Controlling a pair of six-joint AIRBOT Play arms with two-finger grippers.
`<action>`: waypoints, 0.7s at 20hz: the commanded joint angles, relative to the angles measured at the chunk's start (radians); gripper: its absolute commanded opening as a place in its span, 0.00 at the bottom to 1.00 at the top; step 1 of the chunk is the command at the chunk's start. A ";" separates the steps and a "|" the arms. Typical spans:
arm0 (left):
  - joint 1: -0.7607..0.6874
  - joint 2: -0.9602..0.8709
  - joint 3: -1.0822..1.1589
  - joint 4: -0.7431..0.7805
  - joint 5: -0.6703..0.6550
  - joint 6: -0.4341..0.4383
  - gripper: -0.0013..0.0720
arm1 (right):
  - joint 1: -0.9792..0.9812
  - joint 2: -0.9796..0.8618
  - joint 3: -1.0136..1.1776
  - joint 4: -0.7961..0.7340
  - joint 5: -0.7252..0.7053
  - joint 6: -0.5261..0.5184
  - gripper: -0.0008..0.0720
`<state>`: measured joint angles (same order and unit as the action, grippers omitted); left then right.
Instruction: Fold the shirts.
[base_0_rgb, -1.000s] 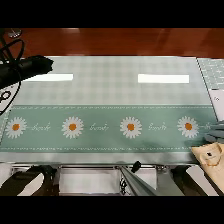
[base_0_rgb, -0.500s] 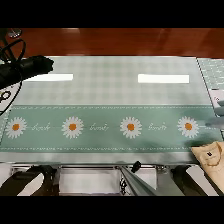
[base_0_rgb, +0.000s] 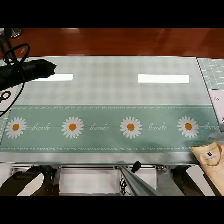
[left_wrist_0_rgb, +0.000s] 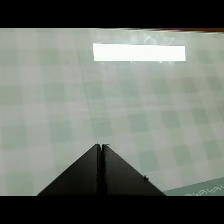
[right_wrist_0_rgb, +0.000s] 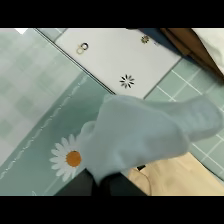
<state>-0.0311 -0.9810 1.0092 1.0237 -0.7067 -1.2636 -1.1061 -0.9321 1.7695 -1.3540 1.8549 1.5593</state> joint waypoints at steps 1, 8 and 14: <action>0.002 -0.003 0.000 0.001 0.050 0.026 0.05 | 0.000 0.061 -0.149 -0.166 0.001 -0.004 0.05; 0.005 -0.054 0.000 0.016 0.178 0.026 0.05 | 0.000 0.126 -0.381 -0.575 0.002 -0.005 0.05; 0.051 -0.115 0.000 0.025 0.186 0.026 0.05 | 0.000 0.154 -0.606 -0.847 0.001 -0.051 0.05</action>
<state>-0.0021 -1.0695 1.0092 1.0409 -0.5289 -1.2377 -1.1061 -0.7910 1.2701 -2.0396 1.8568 1.5291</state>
